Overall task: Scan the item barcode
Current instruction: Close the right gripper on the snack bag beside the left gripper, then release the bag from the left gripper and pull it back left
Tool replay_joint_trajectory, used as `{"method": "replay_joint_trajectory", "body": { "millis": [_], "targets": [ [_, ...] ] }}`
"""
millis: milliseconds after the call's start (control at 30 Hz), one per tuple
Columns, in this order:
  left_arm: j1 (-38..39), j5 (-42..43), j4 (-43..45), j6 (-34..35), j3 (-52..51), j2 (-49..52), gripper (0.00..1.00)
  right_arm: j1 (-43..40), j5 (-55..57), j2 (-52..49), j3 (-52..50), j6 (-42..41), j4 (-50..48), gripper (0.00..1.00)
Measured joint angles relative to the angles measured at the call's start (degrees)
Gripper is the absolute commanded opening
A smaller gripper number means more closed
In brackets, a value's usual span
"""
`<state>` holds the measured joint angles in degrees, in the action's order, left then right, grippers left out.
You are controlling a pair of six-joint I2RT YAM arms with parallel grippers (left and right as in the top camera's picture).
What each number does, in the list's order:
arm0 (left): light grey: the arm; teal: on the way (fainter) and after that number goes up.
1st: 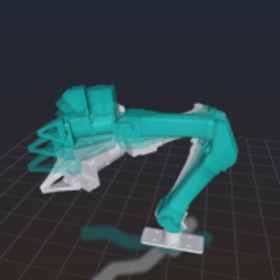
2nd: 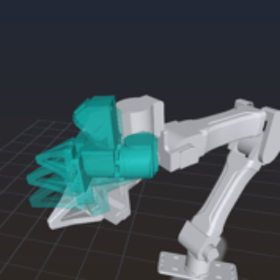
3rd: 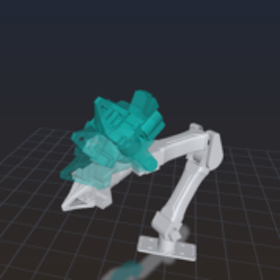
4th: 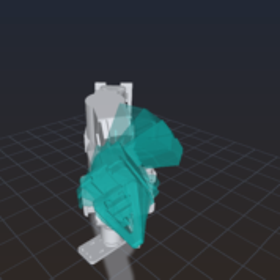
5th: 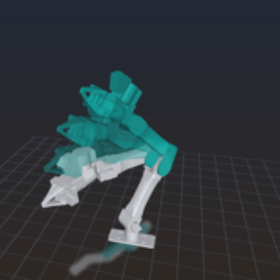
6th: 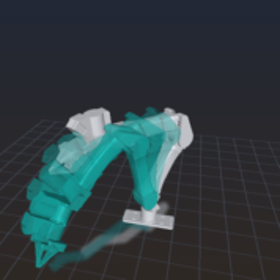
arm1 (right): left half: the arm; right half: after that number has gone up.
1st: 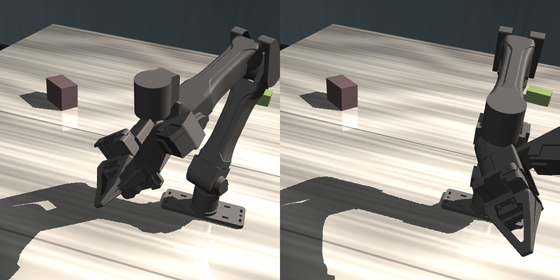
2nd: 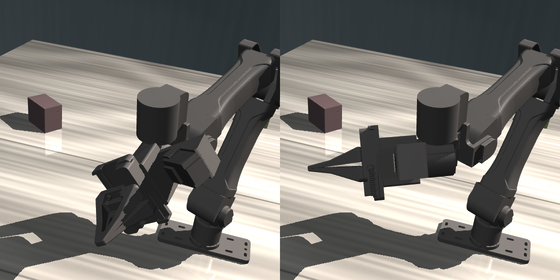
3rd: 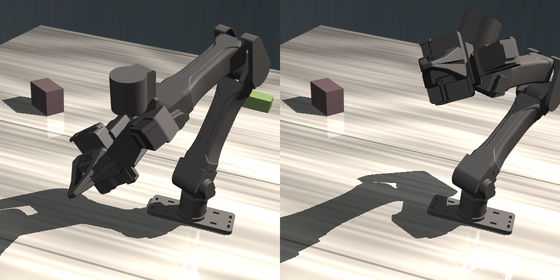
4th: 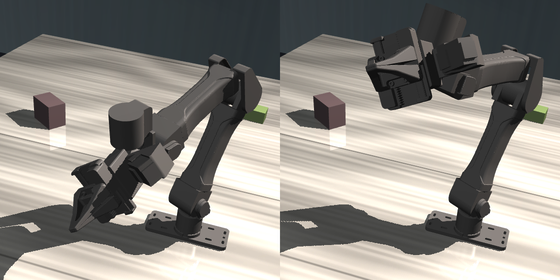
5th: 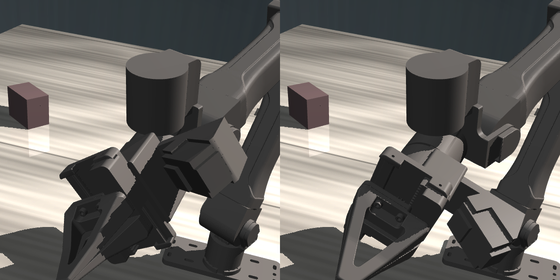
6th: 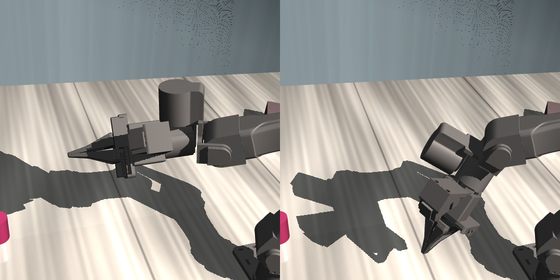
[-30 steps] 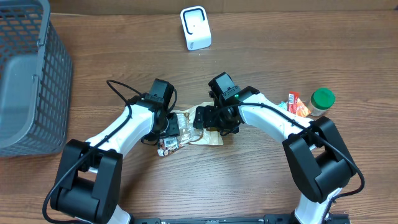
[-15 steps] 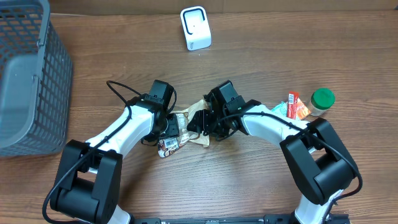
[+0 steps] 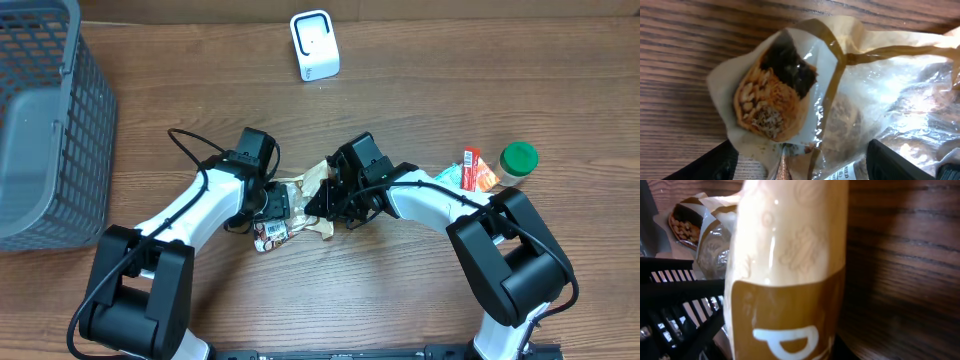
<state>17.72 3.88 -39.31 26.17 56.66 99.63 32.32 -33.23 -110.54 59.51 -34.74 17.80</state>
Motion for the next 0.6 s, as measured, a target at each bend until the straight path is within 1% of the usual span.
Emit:
{"method": "replay_joint_trajectory", "body": {
  "millis": [33, 133, 367, 600],
  "targets": [
    [-0.5, 0.0, 0.1, -0.3, 0.1, 0.0, 0.74, 0.0, 0.0, 0.0, 0.0, 0.0, 0.1, 0.04],
    [-1.6, -0.1, 0.2, -1.2, 0.9, 0.2, 0.75, 0.0, 0.0, 0.0, 0.0, 0.1, 0.5, 0.04],
    [-7.9, -4.0, 0.4, -3.6, 5.4, 0.7, 0.76, 0.0, -0.5, 0.0, 0.0, 0.2, 0.9, 0.04],
    [-13.7, -6.1, 2.2, -5.5, 7.7, 0.7, 0.84, 0.0, -0.4, 0.0, -0.1, 0.3, -0.2, 0.04]
  ]
}}
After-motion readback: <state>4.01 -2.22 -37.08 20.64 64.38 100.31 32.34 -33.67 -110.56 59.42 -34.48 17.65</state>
